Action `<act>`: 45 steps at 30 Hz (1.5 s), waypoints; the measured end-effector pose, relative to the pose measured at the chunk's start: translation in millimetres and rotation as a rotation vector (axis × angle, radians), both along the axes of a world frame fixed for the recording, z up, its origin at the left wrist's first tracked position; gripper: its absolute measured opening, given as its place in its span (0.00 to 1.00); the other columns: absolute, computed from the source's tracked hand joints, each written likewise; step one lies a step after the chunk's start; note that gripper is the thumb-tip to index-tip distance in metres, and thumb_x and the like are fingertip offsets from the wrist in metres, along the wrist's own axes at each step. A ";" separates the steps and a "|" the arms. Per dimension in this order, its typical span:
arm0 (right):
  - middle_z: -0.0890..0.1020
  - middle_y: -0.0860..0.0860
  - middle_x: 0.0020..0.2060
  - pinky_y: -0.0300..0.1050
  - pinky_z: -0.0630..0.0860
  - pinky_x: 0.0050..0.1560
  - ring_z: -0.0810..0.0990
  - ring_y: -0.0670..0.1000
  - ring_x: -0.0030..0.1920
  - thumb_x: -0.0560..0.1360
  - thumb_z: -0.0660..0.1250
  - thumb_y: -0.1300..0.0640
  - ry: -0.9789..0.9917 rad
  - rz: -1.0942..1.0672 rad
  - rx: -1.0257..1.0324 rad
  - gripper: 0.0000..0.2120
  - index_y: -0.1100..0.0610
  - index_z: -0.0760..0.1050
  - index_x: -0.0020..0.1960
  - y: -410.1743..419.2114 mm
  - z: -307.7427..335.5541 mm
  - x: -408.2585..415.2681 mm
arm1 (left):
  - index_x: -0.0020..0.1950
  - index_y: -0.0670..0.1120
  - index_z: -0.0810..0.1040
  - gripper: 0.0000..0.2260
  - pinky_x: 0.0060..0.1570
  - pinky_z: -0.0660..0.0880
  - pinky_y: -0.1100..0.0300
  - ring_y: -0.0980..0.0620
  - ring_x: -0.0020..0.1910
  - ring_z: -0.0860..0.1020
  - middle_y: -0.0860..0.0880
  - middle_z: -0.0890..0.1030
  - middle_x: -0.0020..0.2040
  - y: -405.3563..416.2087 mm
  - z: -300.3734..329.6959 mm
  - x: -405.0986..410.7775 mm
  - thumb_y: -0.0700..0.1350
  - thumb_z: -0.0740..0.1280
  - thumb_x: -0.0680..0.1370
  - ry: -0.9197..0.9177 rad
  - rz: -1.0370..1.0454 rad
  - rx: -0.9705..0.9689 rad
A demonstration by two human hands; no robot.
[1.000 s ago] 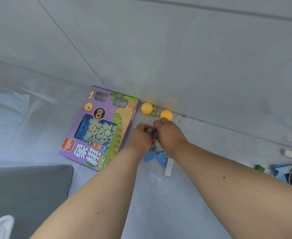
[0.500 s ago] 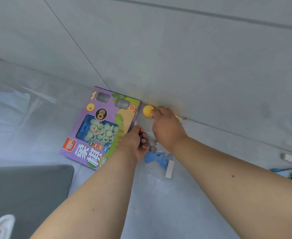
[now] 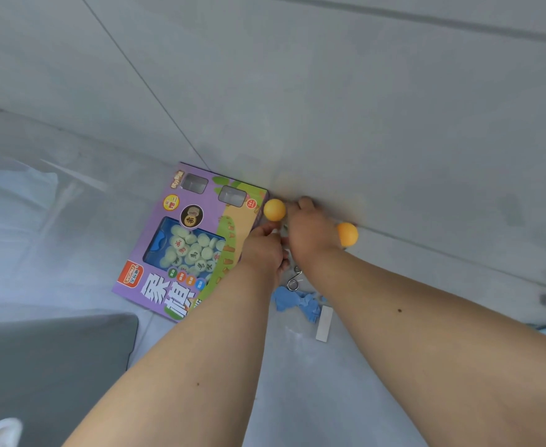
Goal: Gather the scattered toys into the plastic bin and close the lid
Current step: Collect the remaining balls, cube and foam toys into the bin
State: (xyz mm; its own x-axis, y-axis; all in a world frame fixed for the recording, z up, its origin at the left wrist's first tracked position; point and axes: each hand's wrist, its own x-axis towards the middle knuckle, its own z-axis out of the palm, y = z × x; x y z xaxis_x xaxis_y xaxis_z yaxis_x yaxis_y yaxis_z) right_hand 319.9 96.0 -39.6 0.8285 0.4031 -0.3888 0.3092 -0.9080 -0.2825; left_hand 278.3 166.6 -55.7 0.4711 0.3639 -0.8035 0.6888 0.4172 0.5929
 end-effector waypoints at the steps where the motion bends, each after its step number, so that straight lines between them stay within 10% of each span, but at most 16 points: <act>1: 0.66 0.59 0.64 0.50 0.69 0.59 0.68 0.59 0.63 0.77 0.58 0.64 0.005 0.002 -0.001 0.20 0.62 0.64 0.68 1.0 -0.9 0.5 | 0.62 0.46 0.74 0.11 0.23 0.62 0.67 0.56 0.21 0.64 0.49 0.71 0.30 -0.2 -0.3 0.6 0.41 0.55 0.83 -0.007 -0.015 0.020; 7: 0.69 0.61 0.63 0.51 0.70 0.59 0.72 0.61 0.61 0.78 0.56 0.64 0.014 0.026 -0.039 0.16 0.63 0.64 0.66 4.3 -6.6 5.2 | 0.45 0.49 0.74 0.07 0.45 0.76 0.53 0.46 0.40 0.77 0.41 0.82 0.45 1.0 -6.2 4.5 0.42 0.59 0.81 -0.031 -0.237 0.300; 10: 0.72 0.62 0.62 0.51 0.71 0.56 0.74 0.62 0.61 0.78 0.54 0.65 0.064 -0.002 -0.022 0.16 0.63 0.63 0.65 4.6 -7.4 8.3 | 0.55 0.48 0.77 0.07 0.55 0.75 0.51 0.45 0.49 0.78 0.42 0.82 0.52 -0.8 -0.3 7.3 0.42 0.61 0.80 -0.056 -0.322 0.377; 14: 0.75 0.62 0.58 0.50 0.71 0.46 0.77 0.62 0.56 0.78 0.55 0.64 0.008 -0.021 -0.027 0.17 0.63 0.59 0.67 -1.7 -7.3 3.4 | 0.58 0.46 0.76 0.08 0.49 0.74 0.56 0.44 0.47 0.78 0.42 0.81 0.50 -1.0 -3.4 12.1 0.42 0.62 0.80 -0.046 -0.349 0.428; 22: 0.67 0.60 0.64 0.48 0.68 0.60 0.69 0.59 0.64 0.79 0.54 0.65 -0.022 0.016 -0.002 0.16 0.62 0.62 0.66 -12.5 -10.5 -0.4 | 0.61 0.45 0.76 0.12 0.40 0.68 0.61 0.49 0.45 0.75 0.46 0.79 0.46 -7.7 -8.0 18.5 0.47 0.63 0.80 0.006 -0.319 0.517; 27: 0.69 0.59 0.62 0.49 0.69 0.60 0.71 0.58 0.62 0.79 0.57 0.61 0.122 -0.084 0.137 0.14 0.59 0.68 0.63 -9.4 -13.1 4.8 | 0.62 0.46 0.76 0.12 0.54 0.74 0.52 0.44 0.52 0.78 0.42 0.81 0.53 -5.3 -6.2 19.0 0.46 0.61 0.80 0.047 -0.350 0.475; 36: 0.77 0.52 0.46 0.40 0.65 0.41 0.74 0.53 0.48 0.76 0.58 0.61 0.330 -0.275 0.383 0.08 0.60 0.75 0.51 -9.7 -16.5 11.4 | 0.60 0.48 0.77 0.14 0.53 0.77 0.42 0.35 0.52 0.79 0.38 0.81 0.50 -4.2 -19.2 14.0 0.51 0.58 0.80 0.029 -0.290 0.443; 45: 0.78 0.54 0.53 0.40 0.67 0.43 0.74 0.52 0.47 0.73 0.64 0.64 0.382 -0.192 0.341 0.13 0.55 0.74 0.56 -13.2 -6.0 8.9 | 0.60 0.41 0.76 0.15 0.49 0.79 0.50 0.43 0.45 0.79 0.41 0.79 0.46 -1.5 -10.7 11.5 0.46 0.53 0.83 0.073 -0.224 0.315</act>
State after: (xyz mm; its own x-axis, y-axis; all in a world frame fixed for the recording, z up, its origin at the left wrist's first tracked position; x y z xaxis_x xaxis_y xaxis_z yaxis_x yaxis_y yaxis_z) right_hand 328.8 82.9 -45.6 0.7250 0.4139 -0.5504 -0.0357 -0.7756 -0.6302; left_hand 289.8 165.1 -66.3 0.5125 0.4922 -0.7036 0.7876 0.0571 0.6136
